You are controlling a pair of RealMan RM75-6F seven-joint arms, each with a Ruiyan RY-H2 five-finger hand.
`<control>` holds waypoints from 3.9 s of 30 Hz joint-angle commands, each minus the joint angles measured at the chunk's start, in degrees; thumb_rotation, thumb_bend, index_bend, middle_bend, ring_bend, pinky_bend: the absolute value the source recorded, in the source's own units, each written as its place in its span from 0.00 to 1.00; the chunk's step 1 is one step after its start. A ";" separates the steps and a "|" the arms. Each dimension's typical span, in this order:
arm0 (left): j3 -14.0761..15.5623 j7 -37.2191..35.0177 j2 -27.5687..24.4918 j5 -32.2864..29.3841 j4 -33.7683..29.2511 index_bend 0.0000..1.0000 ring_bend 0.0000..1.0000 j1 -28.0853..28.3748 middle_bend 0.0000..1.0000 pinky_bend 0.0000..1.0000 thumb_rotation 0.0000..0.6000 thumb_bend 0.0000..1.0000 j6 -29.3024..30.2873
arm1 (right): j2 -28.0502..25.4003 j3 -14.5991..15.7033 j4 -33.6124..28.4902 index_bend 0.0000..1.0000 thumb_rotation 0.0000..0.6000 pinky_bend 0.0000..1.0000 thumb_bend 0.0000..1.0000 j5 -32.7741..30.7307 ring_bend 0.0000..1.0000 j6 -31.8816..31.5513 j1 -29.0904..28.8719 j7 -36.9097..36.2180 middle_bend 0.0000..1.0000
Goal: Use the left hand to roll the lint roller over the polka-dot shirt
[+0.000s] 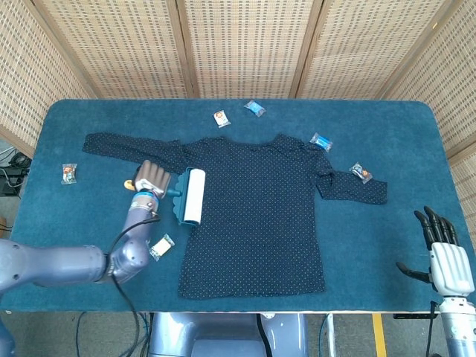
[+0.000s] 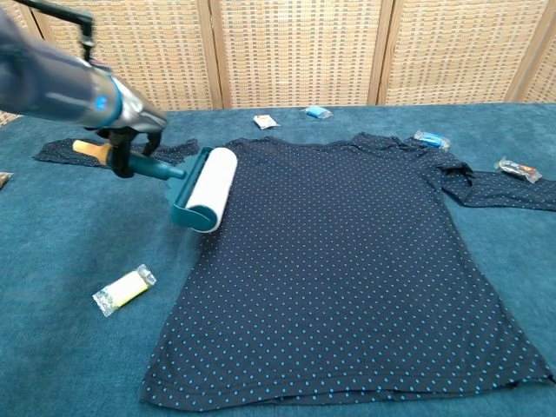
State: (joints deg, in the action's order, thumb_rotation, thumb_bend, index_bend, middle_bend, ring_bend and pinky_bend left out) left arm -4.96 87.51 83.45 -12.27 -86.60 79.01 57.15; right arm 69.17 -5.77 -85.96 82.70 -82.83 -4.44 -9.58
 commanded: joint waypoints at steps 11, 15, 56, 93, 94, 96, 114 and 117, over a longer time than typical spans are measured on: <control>-1.31 13.91 8.98 -9.66 5.86 0.90 0.81 7.19 0.93 0.72 1.00 0.88 8.09 | -0.72 0.07 0.70 0.00 1.00 0.00 0.13 0.09 0.00 0.84 -0.25 -4.32 0.00; -2.41 15.89 10.74 -10.42 6.55 0.91 0.81 7.39 0.93 0.72 1.00 0.89 9.76 | -0.78 0.28 0.67 0.00 1.00 0.00 0.13 0.39 0.00 1.10 -0.36 -4.94 0.00; -20.23 31.68 31.95 -7.97 29.95 0.91 0.81 15.16 0.93 0.72 1.00 0.89 8.96 | -1.57 0.27 2.29 0.00 1.00 0.00 0.13 -0.42 0.00 2.85 -0.81 -11.02 0.00; -8.71 21.87 11.88 2.28 -0.59 0.91 0.81 -2.75 0.93 0.72 1.00 0.89 13.20 | -1.19 1.61 -0.68 0.00 1.00 0.00 0.13 2.52 0.00 0.47 -0.59 -5.11 0.00; -8.79 21.80 12.11 2.27 -0.41 0.91 0.81 -2.53 0.93 0.72 1.00 0.89 13.13 | -1.20 1.61 -0.68 0.00 1.00 0.00 0.13 2.47 0.00 0.53 -0.60 -5.15 0.00; -8.94 21.98 12.87 2.22 0.38 0.91 0.81 -1.87 0.93 0.72 1.00 0.89 12.96 | -1.23 1.56 -0.61 0.00 1.00 0.00 0.13 2.29 0.00 0.63 -0.61 -5.32 0.00; -16.28 27.04 25.40 -2.79 15.90 0.91 0.81 8.44 0.93 0.72 1.00 0.89 10.93 | -1.34 1.25 0.62 0.00 1.00 0.00 0.13 0.97 0.00 2.15 -1.00 -7.98 0.00; -17.64 27.73 27.44 -3.45 18.62 0.91 0.81 9.86 0.93 0.72 1.00 0.89 10.42 | -1.41 1.12 0.90 0.00 1.00 0.00 0.13 0.61 0.00 2.46 -1.06 -8.49 0.00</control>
State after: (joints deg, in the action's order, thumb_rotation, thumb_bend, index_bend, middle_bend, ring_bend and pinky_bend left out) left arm -21.64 114.57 109.71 -15.08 -69.24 87.87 68.01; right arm 67.78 -4.62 -85.09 83.34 -80.41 -5.49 -18.06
